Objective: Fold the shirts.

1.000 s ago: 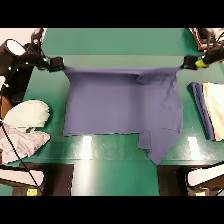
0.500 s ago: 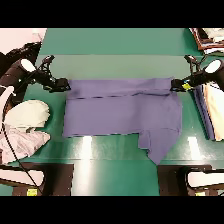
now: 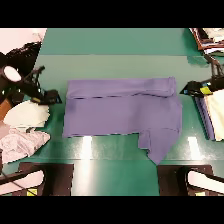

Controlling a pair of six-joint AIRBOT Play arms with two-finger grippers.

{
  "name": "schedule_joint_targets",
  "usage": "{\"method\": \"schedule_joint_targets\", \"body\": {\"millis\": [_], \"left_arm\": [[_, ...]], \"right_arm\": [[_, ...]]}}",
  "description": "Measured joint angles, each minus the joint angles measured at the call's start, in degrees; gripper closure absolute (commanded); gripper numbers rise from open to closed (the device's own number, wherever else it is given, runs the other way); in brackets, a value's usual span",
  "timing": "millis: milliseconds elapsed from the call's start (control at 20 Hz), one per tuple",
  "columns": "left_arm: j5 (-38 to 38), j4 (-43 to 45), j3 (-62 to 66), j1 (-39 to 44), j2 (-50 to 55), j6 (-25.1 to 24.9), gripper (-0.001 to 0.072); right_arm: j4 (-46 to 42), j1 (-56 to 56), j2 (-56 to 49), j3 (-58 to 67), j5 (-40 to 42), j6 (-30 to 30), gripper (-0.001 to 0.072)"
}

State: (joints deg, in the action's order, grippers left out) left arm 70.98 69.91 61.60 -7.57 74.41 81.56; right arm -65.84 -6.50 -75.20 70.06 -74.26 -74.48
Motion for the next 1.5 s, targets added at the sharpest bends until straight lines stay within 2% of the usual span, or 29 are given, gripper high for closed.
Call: {"method": "schedule_joint_targets", "body": {"millis": [350,650,700,750,1000,1200,1500], "left_arm": [[1.88,-1.66,-21.92,-0.66,-11.06,-0.44,0.0204],[-1.25,-9.22,-28.92,-0.79,-12.61,-2.4,0.0208],[-2.05,-10.86,-29.38,-0.79,-12.63,-2.89,0.0412],[-3.48,-11.54,-29.75,-0.68,-12.63,-3.41,0.0677],[-5.11,-14.25,-28.98,-0.74,-12.76,-4.83,0.0682],[-4.74,-15.08,-24.98,-0.72,-12.79,-5.68,0.0682],[-4.44,-15.39,-21.05,-0.72,-12.79,-6.05,0.0682]], "right_arm": [[1.9,-5.49,11.1,-8.94,-1.6,2.29,0.0325],[4.17,-6.34,12.87,-10.32,-2.8,2.89,0.0325],[4.26,-6.67,12.96,-10.38,-3.21,2.95,0.0325],[4.37,-7.15,13.03,-10.43,-3.72,2.97,0.0325],[1.57,-11.8,14.05,-13.51,-7.74,2.82,0.0327],[-2.58,-16.37,16.26,-25.11,-9.33,1.51,0.0323],[-0.17,-14.16,14.88,-38.86,-6.21,1.11,0.0326]]}}
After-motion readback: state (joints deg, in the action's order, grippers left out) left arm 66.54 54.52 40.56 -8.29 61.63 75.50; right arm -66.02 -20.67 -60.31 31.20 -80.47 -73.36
